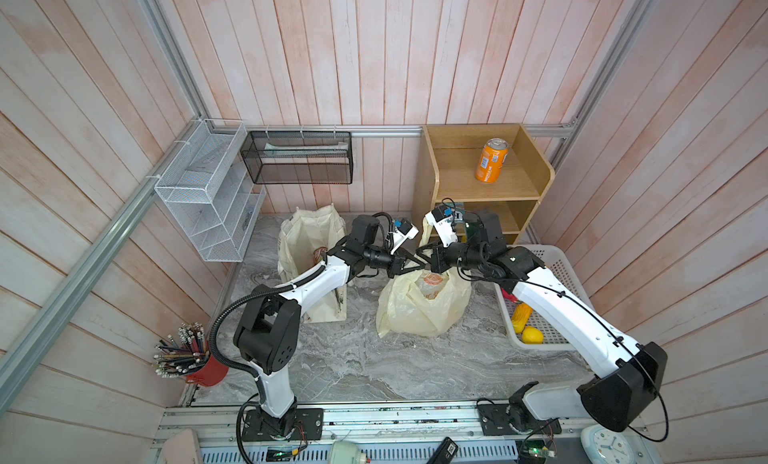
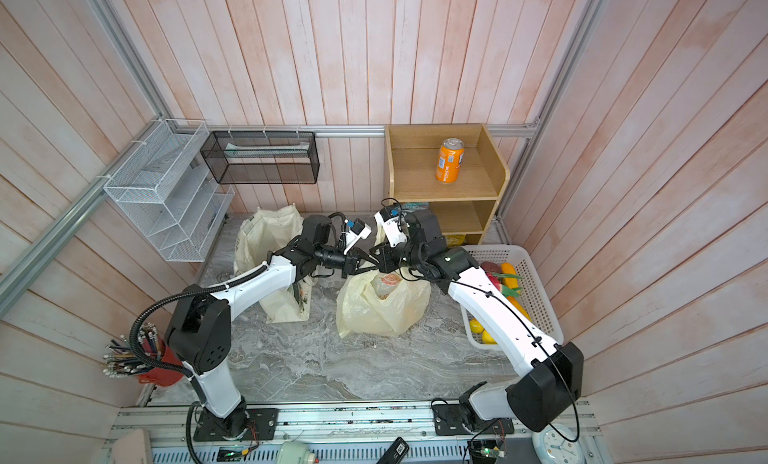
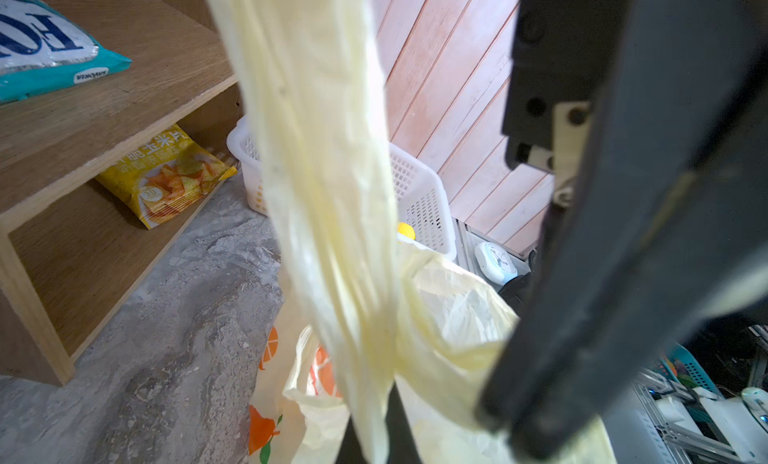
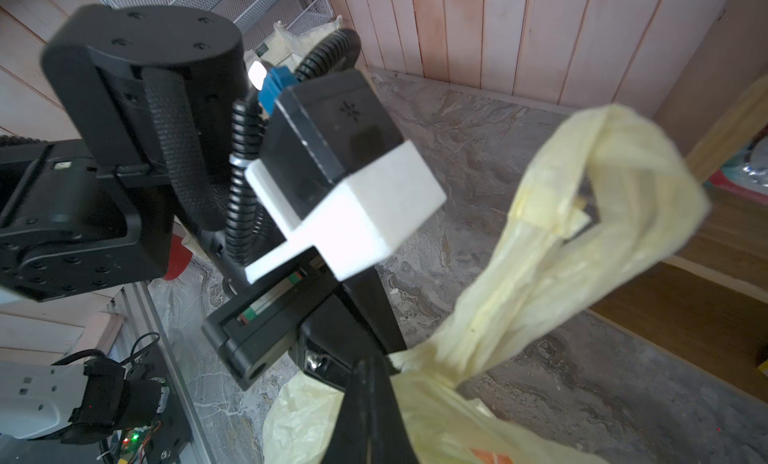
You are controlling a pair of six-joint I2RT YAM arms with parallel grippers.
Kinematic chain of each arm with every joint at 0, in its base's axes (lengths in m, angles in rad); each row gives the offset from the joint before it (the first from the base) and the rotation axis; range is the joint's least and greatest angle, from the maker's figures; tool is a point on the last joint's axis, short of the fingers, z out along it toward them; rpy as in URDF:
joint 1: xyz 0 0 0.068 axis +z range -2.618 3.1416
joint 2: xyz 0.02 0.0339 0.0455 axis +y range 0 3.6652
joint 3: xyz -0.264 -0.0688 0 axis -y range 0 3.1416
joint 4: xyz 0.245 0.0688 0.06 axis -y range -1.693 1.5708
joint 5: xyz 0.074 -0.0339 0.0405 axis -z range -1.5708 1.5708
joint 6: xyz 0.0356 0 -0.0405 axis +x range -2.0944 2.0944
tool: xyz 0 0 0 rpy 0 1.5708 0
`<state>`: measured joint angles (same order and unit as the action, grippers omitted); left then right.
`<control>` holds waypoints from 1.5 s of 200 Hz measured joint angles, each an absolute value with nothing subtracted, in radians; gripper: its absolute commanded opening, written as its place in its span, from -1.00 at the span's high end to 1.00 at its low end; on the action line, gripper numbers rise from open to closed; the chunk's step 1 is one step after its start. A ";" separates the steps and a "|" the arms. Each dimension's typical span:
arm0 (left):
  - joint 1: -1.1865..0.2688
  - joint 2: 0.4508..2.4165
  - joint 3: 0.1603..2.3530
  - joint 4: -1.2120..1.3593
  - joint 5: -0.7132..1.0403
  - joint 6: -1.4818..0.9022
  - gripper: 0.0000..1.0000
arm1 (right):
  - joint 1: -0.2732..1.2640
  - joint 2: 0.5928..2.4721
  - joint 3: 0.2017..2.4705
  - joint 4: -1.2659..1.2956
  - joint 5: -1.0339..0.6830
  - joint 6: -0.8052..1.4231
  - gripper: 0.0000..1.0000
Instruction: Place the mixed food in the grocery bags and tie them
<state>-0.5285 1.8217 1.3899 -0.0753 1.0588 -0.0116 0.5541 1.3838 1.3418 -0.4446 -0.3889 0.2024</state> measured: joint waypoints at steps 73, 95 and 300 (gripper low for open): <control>-0.529 1.821 1.404 -0.118 1.118 0.042 0.39 | 0.553 1.384 1.338 -0.392 -0.425 0.247 1.00; -0.529 1.818 1.404 -0.114 1.129 0.041 0.36 | 0.553 1.384 1.338 -0.388 -0.425 0.260 1.00; -0.529 1.799 1.324 0.129 1.145 -0.102 0.80 | 0.552 1.387 1.254 -0.254 -0.480 0.379 0.99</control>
<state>-0.5289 1.7992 1.3235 0.1287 1.1450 -0.1017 0.5522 1.3869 1.2545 -0.2539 -0.4805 0.3794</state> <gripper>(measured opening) 0.135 0.047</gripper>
